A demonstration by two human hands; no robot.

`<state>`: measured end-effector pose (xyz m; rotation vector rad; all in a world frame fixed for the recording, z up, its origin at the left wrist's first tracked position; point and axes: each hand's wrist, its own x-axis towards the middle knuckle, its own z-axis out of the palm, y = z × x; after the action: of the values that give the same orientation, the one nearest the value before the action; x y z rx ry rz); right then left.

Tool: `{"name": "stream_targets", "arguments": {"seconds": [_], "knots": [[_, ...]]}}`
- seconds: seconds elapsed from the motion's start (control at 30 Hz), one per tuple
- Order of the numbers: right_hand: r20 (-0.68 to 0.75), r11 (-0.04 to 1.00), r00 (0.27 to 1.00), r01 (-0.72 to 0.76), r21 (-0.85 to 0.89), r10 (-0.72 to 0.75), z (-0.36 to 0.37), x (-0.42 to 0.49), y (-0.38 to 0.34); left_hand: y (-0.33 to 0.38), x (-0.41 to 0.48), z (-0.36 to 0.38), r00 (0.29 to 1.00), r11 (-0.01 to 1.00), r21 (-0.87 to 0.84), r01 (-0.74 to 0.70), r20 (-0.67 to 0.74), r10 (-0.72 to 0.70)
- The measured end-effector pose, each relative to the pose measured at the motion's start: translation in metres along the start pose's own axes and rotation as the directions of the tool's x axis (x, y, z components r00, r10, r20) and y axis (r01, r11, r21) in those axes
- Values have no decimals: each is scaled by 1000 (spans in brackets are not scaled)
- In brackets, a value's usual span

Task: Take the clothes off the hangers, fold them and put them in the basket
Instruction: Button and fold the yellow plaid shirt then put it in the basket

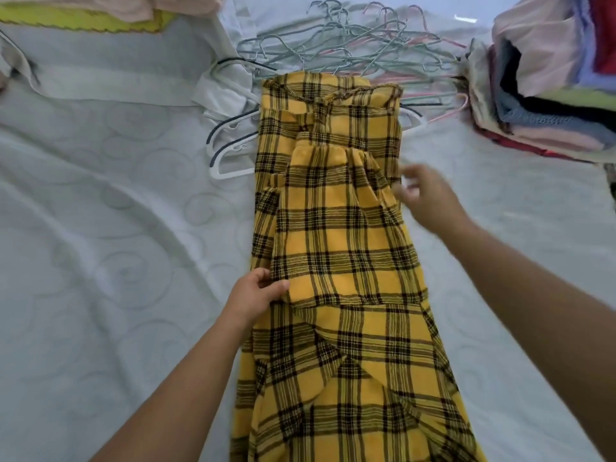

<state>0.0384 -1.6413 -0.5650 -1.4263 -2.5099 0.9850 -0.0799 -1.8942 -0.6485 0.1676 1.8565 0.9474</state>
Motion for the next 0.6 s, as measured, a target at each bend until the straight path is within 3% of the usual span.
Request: {"name": "stream_targets", "arguments": {"seconds": [0.1, 0.27, 0.47, 0.6], "knots": [[22, 976, 979, -204, 79, 203, 21, -67, 54, 0, 0, -2, 999, 997, -75, 8, -46, -11], [30, 874, 910, -406, 268, 414, 44, -143, 96, 1, 4, -10, 992, 990, -139, 37, -116, -53], [125, 758, 840, -532, 378, 528, 57, -227, 120, -29, -41, -11, 992, 998, 62, 24, -128, -16], [128, 783, 826, -562, 265, 549, 56, -278, 131, -82, -104, 10, 993, 972, 225, 63, -113, -38]]}}
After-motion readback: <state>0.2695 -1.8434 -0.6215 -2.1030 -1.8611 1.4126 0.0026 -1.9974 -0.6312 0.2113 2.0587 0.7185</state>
